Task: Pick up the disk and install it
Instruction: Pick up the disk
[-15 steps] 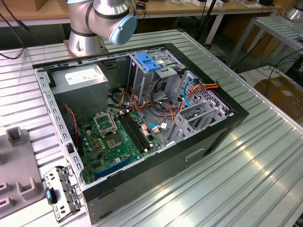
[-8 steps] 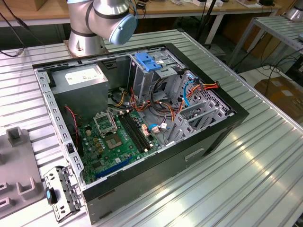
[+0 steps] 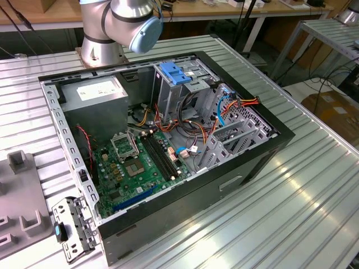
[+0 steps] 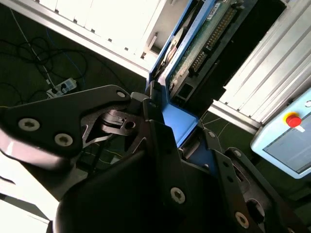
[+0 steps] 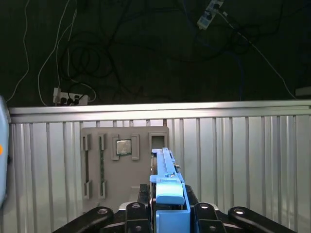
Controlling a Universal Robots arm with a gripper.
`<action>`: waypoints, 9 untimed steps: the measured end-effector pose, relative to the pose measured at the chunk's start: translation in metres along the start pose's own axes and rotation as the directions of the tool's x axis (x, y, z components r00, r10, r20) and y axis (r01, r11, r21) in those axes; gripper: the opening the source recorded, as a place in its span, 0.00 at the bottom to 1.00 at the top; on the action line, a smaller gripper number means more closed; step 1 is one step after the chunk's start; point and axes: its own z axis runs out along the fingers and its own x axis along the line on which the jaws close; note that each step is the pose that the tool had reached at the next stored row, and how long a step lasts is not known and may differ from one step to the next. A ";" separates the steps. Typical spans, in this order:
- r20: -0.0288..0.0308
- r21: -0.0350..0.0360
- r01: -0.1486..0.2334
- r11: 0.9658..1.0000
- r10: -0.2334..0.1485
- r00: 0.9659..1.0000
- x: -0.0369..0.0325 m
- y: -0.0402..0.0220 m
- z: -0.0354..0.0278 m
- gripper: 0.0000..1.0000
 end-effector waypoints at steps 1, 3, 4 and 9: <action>0.000 0.000 0.000 1.000 0.000 1.000 0.0000 0.0000 -0.0005 0.37; 0.001 0.000 0.000 1.000 0.000 1.000 0.0000 0.0000 -0.0005 0.37; 0.001 0.000 0.000 1.000 0.000 1.000 0.0000 0.0000 -0.0005 0.37; 0.001 0.000 0.000 1.000 0.000 1.000 0.0000 -0.0019 -0.0005 0.37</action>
